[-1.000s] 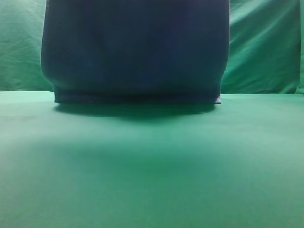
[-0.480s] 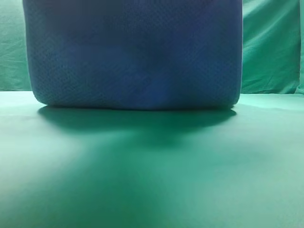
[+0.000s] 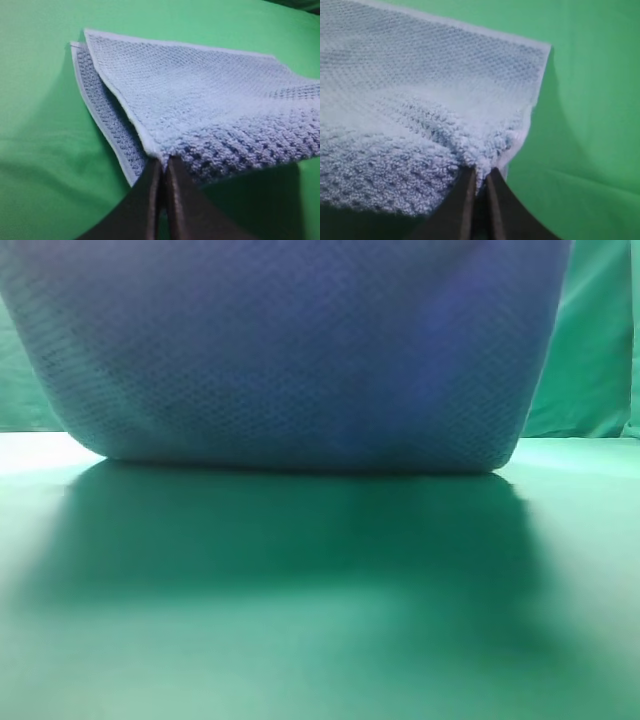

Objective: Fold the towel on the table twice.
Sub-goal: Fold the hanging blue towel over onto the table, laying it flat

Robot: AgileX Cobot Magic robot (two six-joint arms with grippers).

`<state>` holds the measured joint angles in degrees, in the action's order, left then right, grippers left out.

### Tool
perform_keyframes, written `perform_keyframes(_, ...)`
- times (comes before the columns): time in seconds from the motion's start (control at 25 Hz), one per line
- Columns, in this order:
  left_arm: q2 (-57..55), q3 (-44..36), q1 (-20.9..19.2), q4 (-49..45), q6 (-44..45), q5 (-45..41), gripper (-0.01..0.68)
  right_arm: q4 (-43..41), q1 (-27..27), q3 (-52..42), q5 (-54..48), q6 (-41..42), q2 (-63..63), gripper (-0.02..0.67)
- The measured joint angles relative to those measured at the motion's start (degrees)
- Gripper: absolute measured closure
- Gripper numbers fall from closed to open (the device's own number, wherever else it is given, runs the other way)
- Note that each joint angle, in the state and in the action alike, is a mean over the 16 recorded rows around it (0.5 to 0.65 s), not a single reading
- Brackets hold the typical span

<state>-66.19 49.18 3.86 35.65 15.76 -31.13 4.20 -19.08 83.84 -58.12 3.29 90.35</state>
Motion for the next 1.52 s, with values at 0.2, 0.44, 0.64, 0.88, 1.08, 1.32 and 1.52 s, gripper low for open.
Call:
perform_keyframes(0.2, 5.89, -8.45, 0.01, 2.24, 1.42, -1.15, 0.673, 3.29, 0.0, -14.29, 3.56, -0.09, -7.91, 0.649)
perform_keyframes(0.44, 11.62, -17.36, 0.01, 4.2, 2.15, -2.96, 0.673, 6.93, 0.0, -27.49, 5.47, -0.14, -15.02, 0.649)
perform_keyframes(0.64, 15.09, -22.91, 0.01, 5.14, 2.26, -4.13, 0.673, 9.12, 0.0, -33.92, 4.84, -0.18, -18.7, 0.649)
perform_keyframes(0.88, 16.8, -26.34, 0.01, 6.31, 2.37, -4.26, 0.673, 10.51, 0.0, -36.99, 3.4, -0.21, -20.26, 0.649)
perform_keyframes(1.08, 15.0, -26.0, 0.01, 7.19, 2.94, -3.23, 0.673, 10.79, 0.0, -36.24, 2.67, -0.02, -18.23, 0.649)
perform_keyframes(1.32, 8.81, -21.88, 0.01, 8.1, 3.84, -1.22, 0.673, 10.23, 0.0, -31.32, 2.23, 0.77, -12.16, 0.649)
perform_keyframes(1.52, -0.06, -15.23, 0.01, 8.41, 4.66, 0.24, 0.673, 9.01, 0.0, -24.26, 1.63, 1.67, -5.11, 0.649)
